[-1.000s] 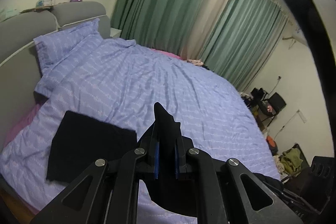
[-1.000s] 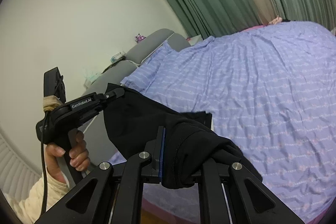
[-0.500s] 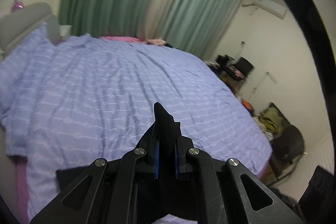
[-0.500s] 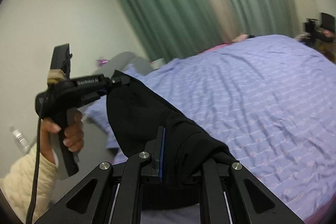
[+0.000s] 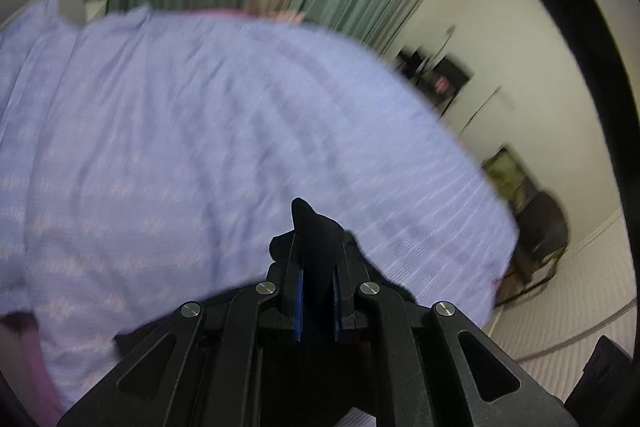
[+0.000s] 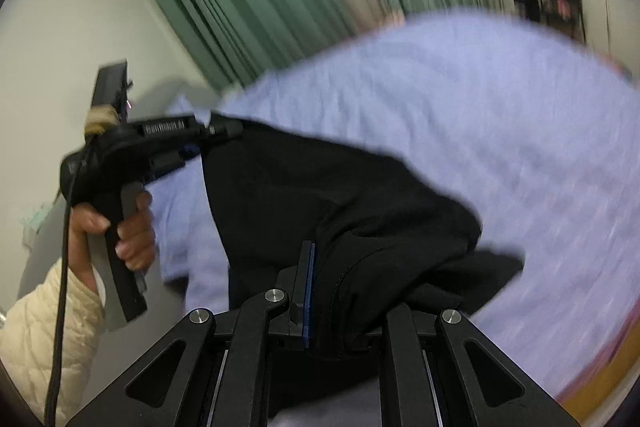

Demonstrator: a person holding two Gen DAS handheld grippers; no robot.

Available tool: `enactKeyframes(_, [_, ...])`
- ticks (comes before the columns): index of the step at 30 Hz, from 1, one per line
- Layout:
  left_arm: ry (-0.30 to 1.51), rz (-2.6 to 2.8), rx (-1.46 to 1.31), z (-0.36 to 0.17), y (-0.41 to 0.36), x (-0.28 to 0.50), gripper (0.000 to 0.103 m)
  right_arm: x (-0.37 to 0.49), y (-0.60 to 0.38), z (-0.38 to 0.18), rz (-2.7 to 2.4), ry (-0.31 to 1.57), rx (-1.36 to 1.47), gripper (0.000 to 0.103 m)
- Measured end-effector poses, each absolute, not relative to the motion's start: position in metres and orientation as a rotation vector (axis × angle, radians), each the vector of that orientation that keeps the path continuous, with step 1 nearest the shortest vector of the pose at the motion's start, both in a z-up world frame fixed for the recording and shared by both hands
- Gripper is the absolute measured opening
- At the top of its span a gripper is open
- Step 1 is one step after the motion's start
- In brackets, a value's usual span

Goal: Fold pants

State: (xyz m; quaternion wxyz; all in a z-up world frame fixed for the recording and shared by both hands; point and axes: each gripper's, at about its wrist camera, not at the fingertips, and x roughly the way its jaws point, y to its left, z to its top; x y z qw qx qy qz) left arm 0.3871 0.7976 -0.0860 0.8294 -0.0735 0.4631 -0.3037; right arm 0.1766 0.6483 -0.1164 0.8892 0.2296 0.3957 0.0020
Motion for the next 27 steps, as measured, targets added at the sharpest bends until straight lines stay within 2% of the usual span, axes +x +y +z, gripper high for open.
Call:
enactKeyframes(3, [1.103,-0.559,-0.157,-0.141,0.825,0.391,0.012,0.186,0.672,-0.172,0.037,0.984,0.564,0.011])
enactKeyframes(5, [1.12,-0.534,-0.166,-0.156,0.837,0.392,0.012,0.19,0.691,-0.195,0.056,1.045,0.575,0.011])
enactKeyframes(19, [1.23,-0.387,-0.139,-0.216,0.883,0.411,0.013,0.196,0.736,-0.259,0.116,1.232,0.722,0.012])
enactKeyframes(21, [1.242,-0.349,-0.133,-0.222,0.887,0.412,0.018,0.194,0.735,-0.27,0.101,1.273,0.76,0.013])
enactKeyframes(22, [1.243,-0.319,-0.124,-0.224,0.888,0.413,0.022,0.192,0.735,-0.276,0.093,1.302,0.777,0.017])
enactKeyframes(24, [1.22,-0.244,-0.094,-0.224,0.892,0.413,0.037,0.188,0.735,-0.282,0.077,1.353,0.78,0.028])
enactKeyframes(25, [1.192,-0.211,-0.063,-0.218,0.893,0.411,0.038,0.187,0.735,-0.283,0.069,1.369,0.768,0.035])
enactKeyframes(27, [1.132,-0.16,0.005,-0.204,0.894,0.402,0.039,0.183,0.732,-0.281,0.062,1.398,0.746,0.036])
